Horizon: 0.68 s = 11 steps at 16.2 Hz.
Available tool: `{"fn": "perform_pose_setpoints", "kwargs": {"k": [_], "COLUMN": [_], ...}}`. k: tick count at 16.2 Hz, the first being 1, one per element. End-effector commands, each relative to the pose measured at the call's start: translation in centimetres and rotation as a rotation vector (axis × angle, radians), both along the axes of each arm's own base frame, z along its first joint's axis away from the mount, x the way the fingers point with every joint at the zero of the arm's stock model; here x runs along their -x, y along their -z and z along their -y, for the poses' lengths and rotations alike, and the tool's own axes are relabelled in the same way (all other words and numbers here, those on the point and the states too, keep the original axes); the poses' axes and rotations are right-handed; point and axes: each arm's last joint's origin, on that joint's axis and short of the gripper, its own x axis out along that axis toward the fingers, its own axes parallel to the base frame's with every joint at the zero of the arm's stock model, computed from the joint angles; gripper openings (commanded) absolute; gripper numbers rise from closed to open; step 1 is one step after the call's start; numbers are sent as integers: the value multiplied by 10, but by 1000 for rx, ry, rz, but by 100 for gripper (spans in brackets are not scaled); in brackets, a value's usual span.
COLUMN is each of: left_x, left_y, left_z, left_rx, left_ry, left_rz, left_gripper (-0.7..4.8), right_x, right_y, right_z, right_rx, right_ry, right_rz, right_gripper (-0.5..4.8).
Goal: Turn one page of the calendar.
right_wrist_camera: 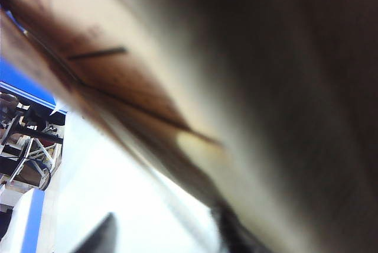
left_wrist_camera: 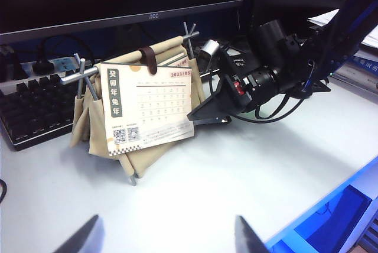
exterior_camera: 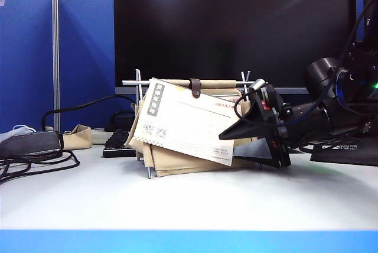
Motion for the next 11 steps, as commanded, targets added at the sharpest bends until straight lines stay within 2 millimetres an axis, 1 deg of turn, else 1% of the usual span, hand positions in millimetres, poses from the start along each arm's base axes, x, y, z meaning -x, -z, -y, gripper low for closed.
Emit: {"fn": "perform_pose_setpoints", "kwargs": {"k": [1,3,4,5,8,11], "left_x": [0,0,0,0,-1,0], "left_y": [-2,-1,-1,0,0,2], "left_z": [0,0,0,0,-1,-1], "left_rx": [6,0,-7,-10,-19,-38], "left_ry": [-4,-5,-5,-5,-30,-29], "left_rz": [2,2,1,0,4,0], "left_gripper": [292,292,292,292,292,292], "right_x": [15,16,16,16,17,17], "right_y": [23,21,21,20,15,-3], "right_z": [-2,-2,-2,-2,-3,-3], "right_rx": [-30,-77,-90,-99,-127,-145], "right_ry": [-56,-108,-122,-131,-162,-180], "right_rz": [-225,-230,-233,-233,-226,-178], "right_gripper": [111,51,12,-7,-6,-6]}}
